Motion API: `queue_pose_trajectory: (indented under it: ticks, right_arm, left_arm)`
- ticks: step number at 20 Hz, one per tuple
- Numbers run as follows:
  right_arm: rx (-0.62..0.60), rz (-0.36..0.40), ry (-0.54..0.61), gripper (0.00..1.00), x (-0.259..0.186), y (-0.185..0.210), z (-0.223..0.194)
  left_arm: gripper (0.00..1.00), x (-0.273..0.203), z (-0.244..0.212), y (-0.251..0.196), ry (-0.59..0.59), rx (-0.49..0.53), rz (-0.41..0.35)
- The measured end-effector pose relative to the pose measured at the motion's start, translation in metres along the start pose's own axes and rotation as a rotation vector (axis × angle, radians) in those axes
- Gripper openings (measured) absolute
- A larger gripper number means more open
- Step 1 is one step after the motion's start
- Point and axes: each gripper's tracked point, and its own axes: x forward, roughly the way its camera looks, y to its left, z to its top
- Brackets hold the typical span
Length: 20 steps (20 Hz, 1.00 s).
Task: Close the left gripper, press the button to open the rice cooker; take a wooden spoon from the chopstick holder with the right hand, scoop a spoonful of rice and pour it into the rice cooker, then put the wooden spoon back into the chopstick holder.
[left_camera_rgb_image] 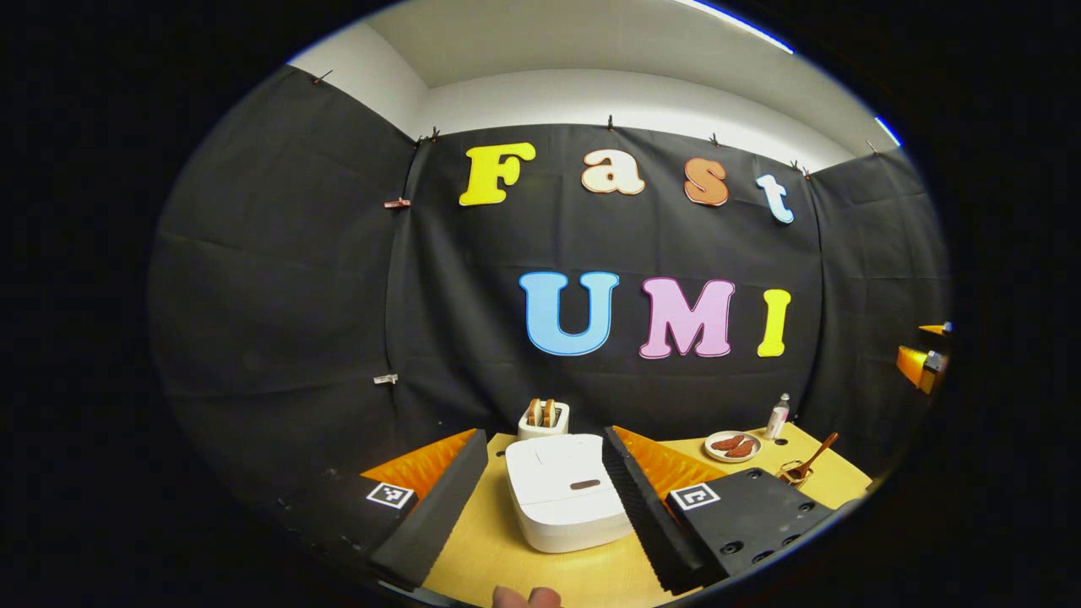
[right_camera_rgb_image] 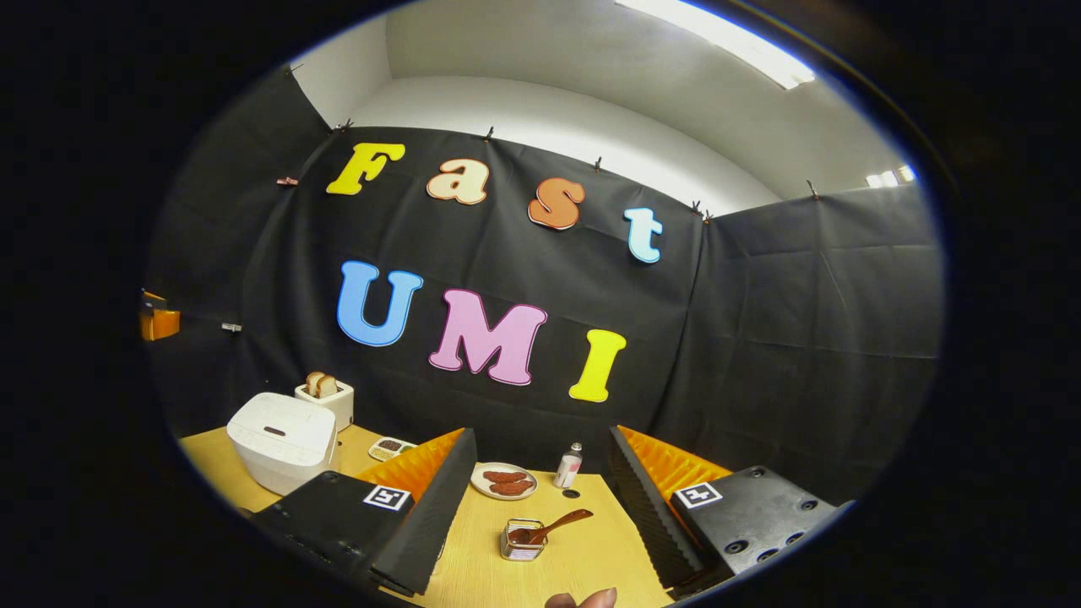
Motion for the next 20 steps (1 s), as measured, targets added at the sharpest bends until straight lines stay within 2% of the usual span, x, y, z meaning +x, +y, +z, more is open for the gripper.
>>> queue_pose_trajectory:
  ticks: [20]
  right_arm:
    - [-0.011,-0.017,-0.005,0.97,-0.0013,-0.0011,-0.0006]
  left_arm:
    - [0.95,0.0043,-0.0018,-0.0056,0.002,0.008,-0.005]
